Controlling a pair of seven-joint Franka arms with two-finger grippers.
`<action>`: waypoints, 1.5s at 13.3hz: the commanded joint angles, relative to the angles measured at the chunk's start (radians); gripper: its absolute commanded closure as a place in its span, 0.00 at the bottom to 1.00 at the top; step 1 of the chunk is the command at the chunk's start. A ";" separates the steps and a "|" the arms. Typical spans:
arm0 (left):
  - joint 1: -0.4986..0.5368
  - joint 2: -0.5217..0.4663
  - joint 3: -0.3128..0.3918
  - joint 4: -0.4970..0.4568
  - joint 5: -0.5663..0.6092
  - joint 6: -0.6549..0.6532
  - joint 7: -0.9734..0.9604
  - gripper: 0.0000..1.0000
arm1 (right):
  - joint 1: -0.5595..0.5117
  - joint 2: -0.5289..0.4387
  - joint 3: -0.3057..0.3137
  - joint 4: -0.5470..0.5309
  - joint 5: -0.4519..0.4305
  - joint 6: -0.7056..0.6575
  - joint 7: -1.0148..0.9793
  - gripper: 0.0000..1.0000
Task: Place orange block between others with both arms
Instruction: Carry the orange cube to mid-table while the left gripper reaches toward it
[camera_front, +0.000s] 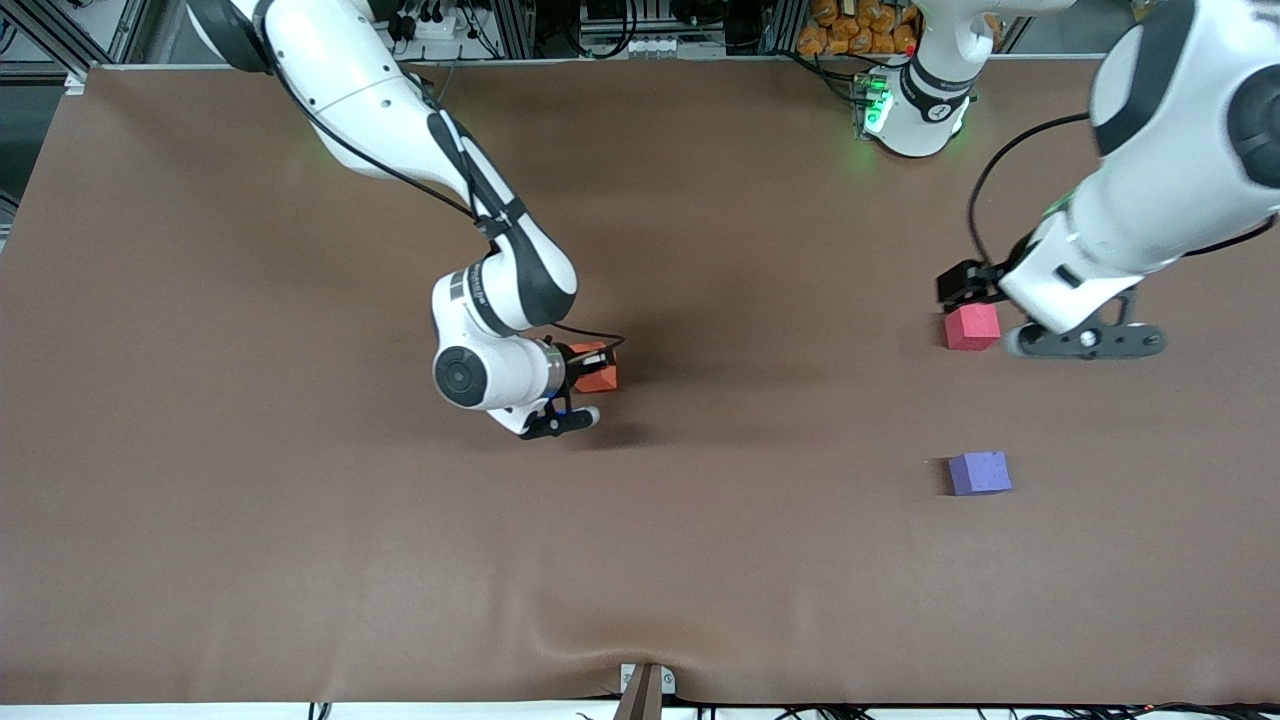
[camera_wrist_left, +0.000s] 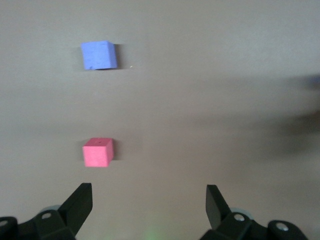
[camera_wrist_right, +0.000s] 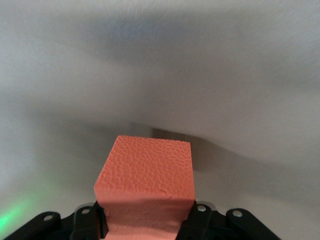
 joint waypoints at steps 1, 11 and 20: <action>-0.059 0.050 -0.001 0.010 -0.013 0.058 -0.110 0.00 | 0.003 0.001 -0.009 0.002 0.028 0.003 0.001 0.00; -0.225 0.307 -0.003 0.095 -0.016 0.367 -0.503 0.00 | -0.233 -0.240 -0.016 0.004 -0.045 -0.317 -0.007 0.00; -0.506 0.501 0.014 0.132 -0.004 0.712 -0.830 0.00 | -0.520 -0.505 0.000 0.009 -0.382 -0.553 -0.088 0.00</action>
